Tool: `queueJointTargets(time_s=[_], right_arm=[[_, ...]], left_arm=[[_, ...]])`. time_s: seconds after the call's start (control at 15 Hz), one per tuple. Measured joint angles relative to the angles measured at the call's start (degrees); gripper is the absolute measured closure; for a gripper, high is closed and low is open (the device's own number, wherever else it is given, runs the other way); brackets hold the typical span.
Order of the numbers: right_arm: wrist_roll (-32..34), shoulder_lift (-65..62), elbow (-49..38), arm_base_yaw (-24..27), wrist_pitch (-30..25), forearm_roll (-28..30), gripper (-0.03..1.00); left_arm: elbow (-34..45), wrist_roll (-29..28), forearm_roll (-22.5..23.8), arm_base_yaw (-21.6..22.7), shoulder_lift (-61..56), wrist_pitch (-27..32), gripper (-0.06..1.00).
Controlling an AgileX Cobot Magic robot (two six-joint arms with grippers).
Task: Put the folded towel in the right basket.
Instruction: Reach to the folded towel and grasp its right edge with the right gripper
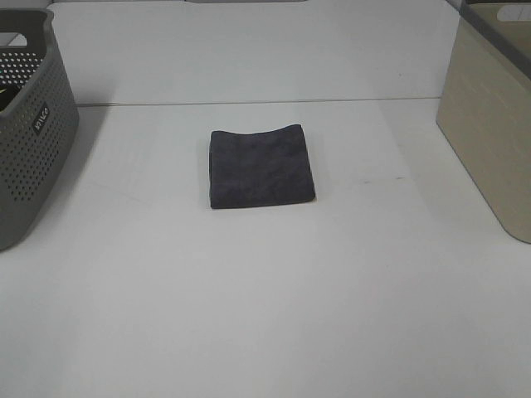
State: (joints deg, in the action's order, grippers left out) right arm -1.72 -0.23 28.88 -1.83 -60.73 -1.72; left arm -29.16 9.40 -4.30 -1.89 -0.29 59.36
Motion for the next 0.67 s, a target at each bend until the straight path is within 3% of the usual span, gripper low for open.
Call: queueJointTargets(time_s=[0.67], right_arm=[[0.0,0.0,0.0,0.0,0.0,0.0,0.25]], left_arm=[[0.0,0.0,0.0,0.0,0.0,0.0,-0.04]])
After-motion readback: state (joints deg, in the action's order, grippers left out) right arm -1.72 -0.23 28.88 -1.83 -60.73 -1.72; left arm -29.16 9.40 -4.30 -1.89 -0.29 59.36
